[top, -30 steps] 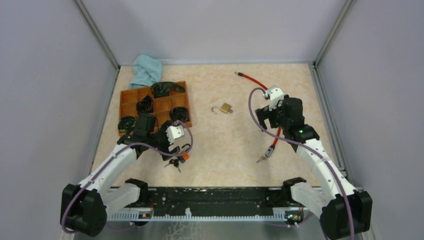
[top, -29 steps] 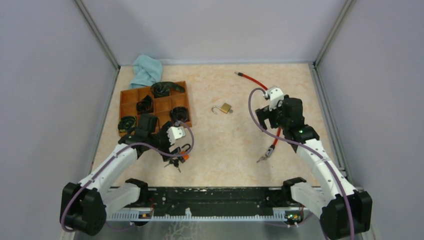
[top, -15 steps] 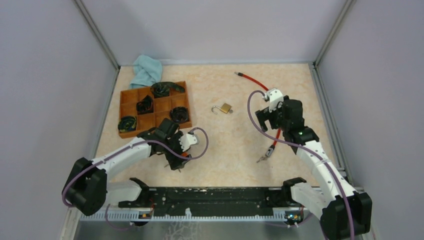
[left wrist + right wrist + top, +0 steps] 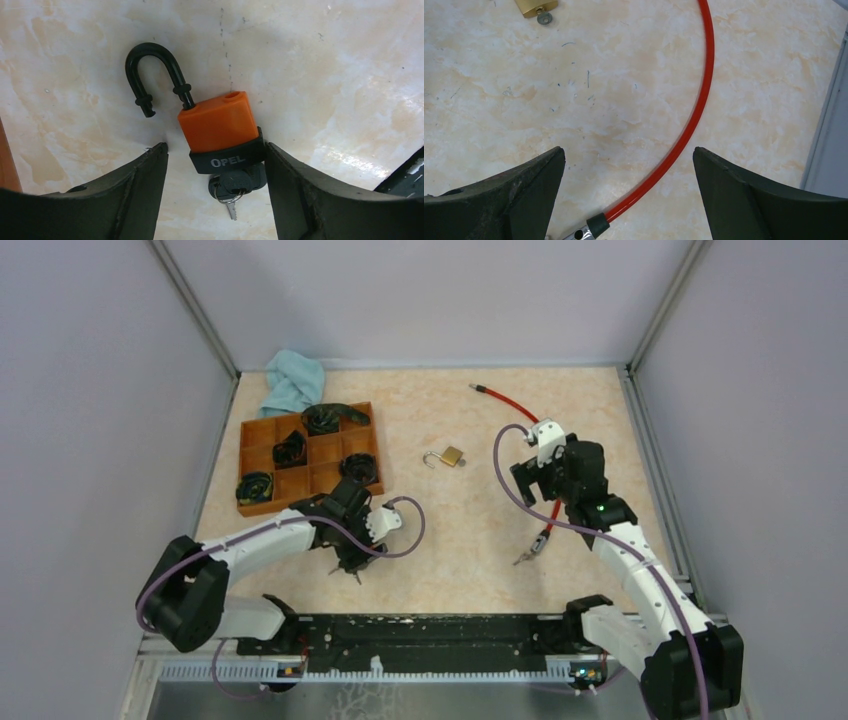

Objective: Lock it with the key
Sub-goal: Pick up the lock from the center of the board.

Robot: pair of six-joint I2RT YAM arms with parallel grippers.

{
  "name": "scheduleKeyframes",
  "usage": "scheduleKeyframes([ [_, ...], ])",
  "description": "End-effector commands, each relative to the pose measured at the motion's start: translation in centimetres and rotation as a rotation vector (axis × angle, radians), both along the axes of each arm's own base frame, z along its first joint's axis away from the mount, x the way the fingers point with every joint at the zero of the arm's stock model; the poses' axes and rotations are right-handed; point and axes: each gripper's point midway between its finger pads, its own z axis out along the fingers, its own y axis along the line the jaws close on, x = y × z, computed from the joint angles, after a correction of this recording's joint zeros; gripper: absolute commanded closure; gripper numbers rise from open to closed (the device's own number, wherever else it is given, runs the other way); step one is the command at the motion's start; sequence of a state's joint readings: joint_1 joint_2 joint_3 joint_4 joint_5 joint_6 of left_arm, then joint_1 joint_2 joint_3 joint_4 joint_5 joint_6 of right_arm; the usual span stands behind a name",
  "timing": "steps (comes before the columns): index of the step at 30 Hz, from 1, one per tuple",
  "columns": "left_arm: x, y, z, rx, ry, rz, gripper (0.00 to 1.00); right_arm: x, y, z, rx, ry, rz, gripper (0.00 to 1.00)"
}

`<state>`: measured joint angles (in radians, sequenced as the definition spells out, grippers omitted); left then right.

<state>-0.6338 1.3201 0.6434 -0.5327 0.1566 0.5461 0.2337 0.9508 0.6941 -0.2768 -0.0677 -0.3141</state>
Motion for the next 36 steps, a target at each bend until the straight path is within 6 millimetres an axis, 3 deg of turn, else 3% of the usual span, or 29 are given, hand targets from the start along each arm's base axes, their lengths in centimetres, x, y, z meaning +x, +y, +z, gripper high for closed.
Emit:
scheduleKeyframes([
  [1,1.8,0.7,-0.1,0.065,-0.076,0.022,0.27,0.5,0.2,1.8,0.005,-0.070,0.010,0.01],
  [6,3.3,1.7,-0.2,0.126,-0.143,0.044,0.30,0.5,0.3,1.8,0.006,-0.071,0.012,0.01],
  [10,3.5,1.8,-0.1,0.132,-0.154,0.048,0.23,0.5,0.3,1.7,0.004,-0.069,0.015,0.01],
  [14,2.2,0.9,-0.3,0.087,-0.078,0.033,0.13,0.4,0.3,1.7,0.005,-0.068,0.018,0.01],
  [21,0.6,-0.4,-0.9,0.042,0.054,0.041,0.12,0.4,0.4,1.5,0.002,-0.064,0.025,0.02],
  [29,0.2,0.4,-1.6,0.097,0.087,0.043,0.26,0.4,0.4,1.3,-0.001,-0.060,0.029,0.02],
  [36,0.4,0.4,-1.1,0.100,0.074,0.016,0.56,0.4,0.6,1.3,0.003,-0.057,0.037,0.02],
])
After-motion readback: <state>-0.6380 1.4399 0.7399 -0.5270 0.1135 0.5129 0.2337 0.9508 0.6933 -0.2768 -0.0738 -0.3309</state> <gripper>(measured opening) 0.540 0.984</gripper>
